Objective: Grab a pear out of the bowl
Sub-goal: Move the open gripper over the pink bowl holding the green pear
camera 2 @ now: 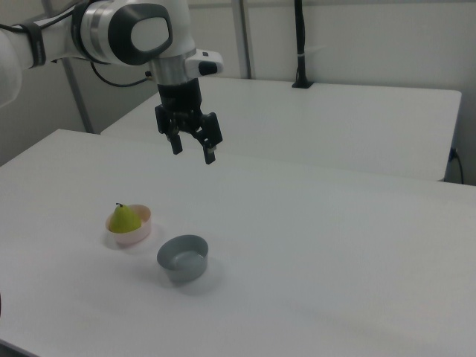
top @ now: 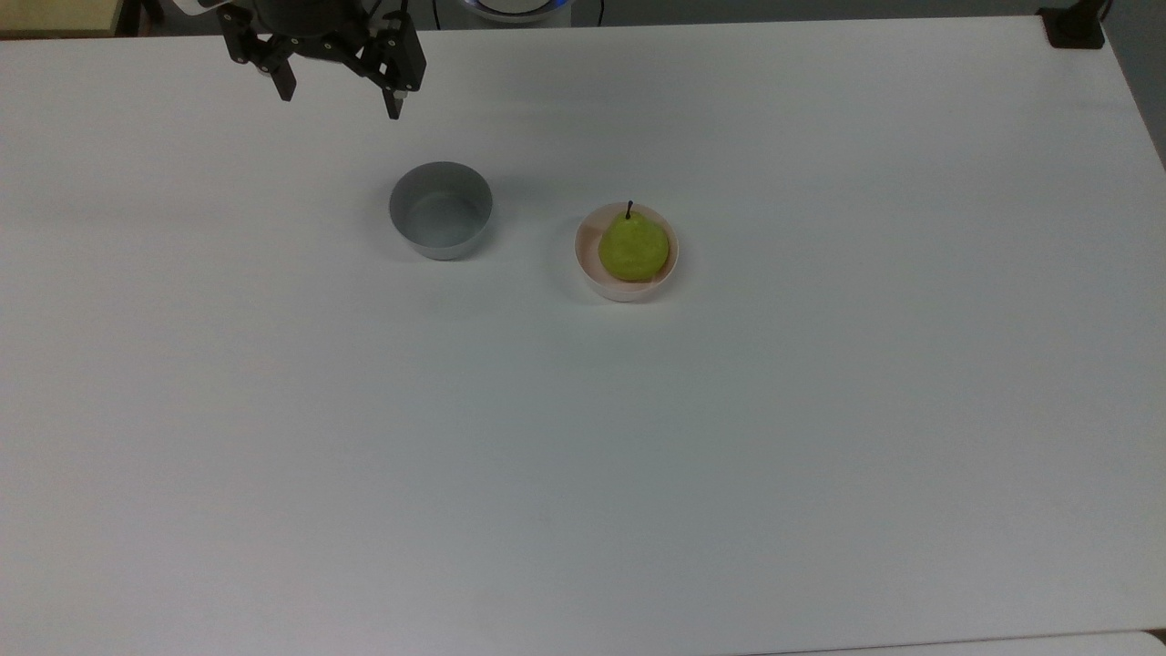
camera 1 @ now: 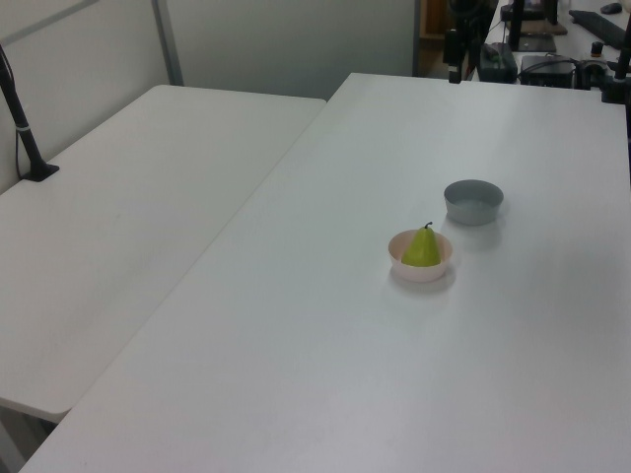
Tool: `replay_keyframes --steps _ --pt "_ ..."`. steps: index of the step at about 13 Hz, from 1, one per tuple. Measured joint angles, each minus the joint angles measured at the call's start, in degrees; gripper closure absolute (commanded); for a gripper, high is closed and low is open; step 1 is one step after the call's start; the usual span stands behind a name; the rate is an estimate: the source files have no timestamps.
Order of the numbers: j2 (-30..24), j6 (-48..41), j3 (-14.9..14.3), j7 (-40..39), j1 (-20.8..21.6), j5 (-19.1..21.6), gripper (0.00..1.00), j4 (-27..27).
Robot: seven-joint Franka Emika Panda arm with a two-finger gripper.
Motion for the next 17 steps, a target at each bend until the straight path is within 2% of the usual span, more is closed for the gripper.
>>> replay_keyframes --steps 9,13,15,17 --pt "0.34 0.00 0.60 -0.12 3.68 0.06 0.00 -0.02" --pt "1.23 0.00 0.76 -0.08 12.12 0.08 0.00 -0.60" --pt "3.64 0.00 0.83 0.01 17.46 0.08 0.00 -1.47" --pt "7.14 0.19 0.84 0.01 20.61 0.05 0.00 -2.71"
